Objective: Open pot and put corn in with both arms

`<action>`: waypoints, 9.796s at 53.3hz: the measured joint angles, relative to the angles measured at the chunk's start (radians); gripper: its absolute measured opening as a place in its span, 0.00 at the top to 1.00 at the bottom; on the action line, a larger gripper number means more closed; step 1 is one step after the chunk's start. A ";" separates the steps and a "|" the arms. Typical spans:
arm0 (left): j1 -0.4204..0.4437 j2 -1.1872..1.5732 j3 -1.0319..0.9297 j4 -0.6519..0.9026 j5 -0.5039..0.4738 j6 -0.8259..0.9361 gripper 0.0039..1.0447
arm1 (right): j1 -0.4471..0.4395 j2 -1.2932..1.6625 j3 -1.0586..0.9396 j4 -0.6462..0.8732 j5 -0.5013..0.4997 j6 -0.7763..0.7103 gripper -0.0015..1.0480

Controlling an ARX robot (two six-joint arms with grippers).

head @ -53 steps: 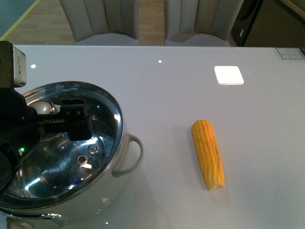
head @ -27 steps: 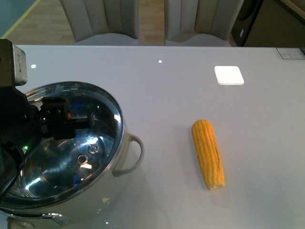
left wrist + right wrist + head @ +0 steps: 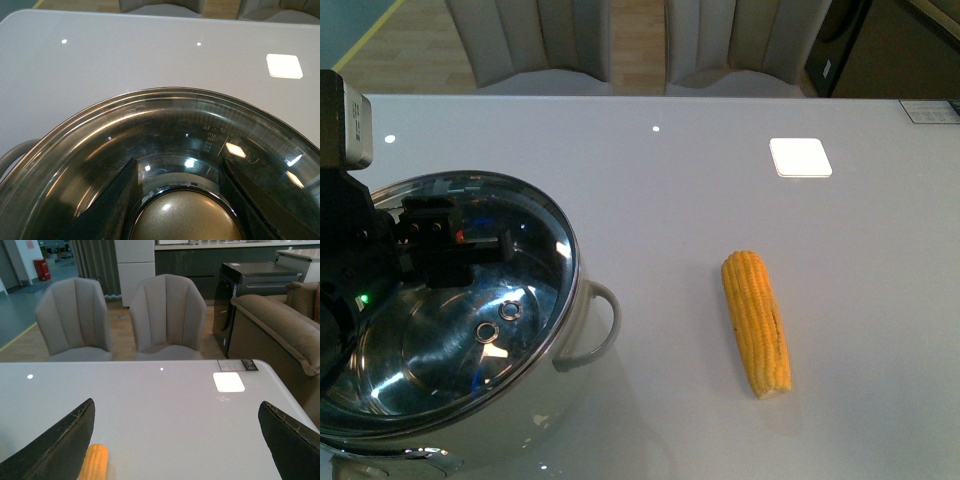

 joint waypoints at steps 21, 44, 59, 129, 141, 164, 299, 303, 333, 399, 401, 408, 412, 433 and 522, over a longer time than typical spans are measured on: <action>0.058 -0.243 0.068 -0.249 0.009 0.024 0.60 | 0.000 0.000 0.000 0.000 0.000 0.000 0.09; 0.409 -0.465 0.060 -0.288 0.181 0.158 0.60 | 0.000 0.000 0.000 0.000 0.000 0.000 0.09; 0.766 -0.370 -0.005 -0.153 0.309 0.188 0.60 | 0.000 0.000 0.000 0.000 0.000 0.000 0.09; 0.940 0.568 0.372 0.219 0.328 0.263 0.60 | 0.000 0.000 0.000 0.000 0.000 0.000 0.09; 0.925 0.627 0.422 0.237 0.326 0.262 0.60 | 0.000 0.000 0.000 0.000 0.000 0.000 0.09; 0.911 0.684 0.499 0.244 0.304 0.211 0.60 | 0.000 0.000 0.000 0.000 0.000 0.000 0.09; 0.425 -1.323 -0.379 -0.455 0.444 0.197 0.97 | 0.000 0.000 0.000 0.000 0.000 0.000 0.09; 0.403 -1.373 -0.379 -0.497 0.443 0.198 0.97 | 0.000 0.000 0.000 0.000 0.000 0.000 0.09; 0.399 -1.641 -0.379 -0.755 0.437 0.199 0.97 | 0.000 0.000 0.000 0.000 0.000 0.000 0.09; 0.399 -1.920 -0.379 -1.039 0.436 0.202 0.07 | -0.002 0.373 0.164 -0.430 -0.084 0.210 0.09; 0.399 -1.920 -0.379 -1.039 0.437 0.202 0.07 | 0.027 0.418 0.166 -0.403 -0.063 0.226 0.09; 0.399 -1.920 -0.379 -1.039 0.437 0.202 0.07 | 0.116 0.565 0.174 -0.280 -0.006 0.266 0.09; 0.399 -1.920 -0.379 -1.039 0.437 0.202 0.07 | 0.183 0.700 0.180 -0.175 0.037 0.290 0.09; 0.399 -1.920 -0.379 -1.039 0.437 0.202 0.07 | 0.371 1.559 0.344 0.339 0.098 0.282 0.09; 0.399 -1.920 -0.379 -1.039 0.437 0.202 0.07 | 0.439 2.281 0.860 0.329 0.151 0.185 0.64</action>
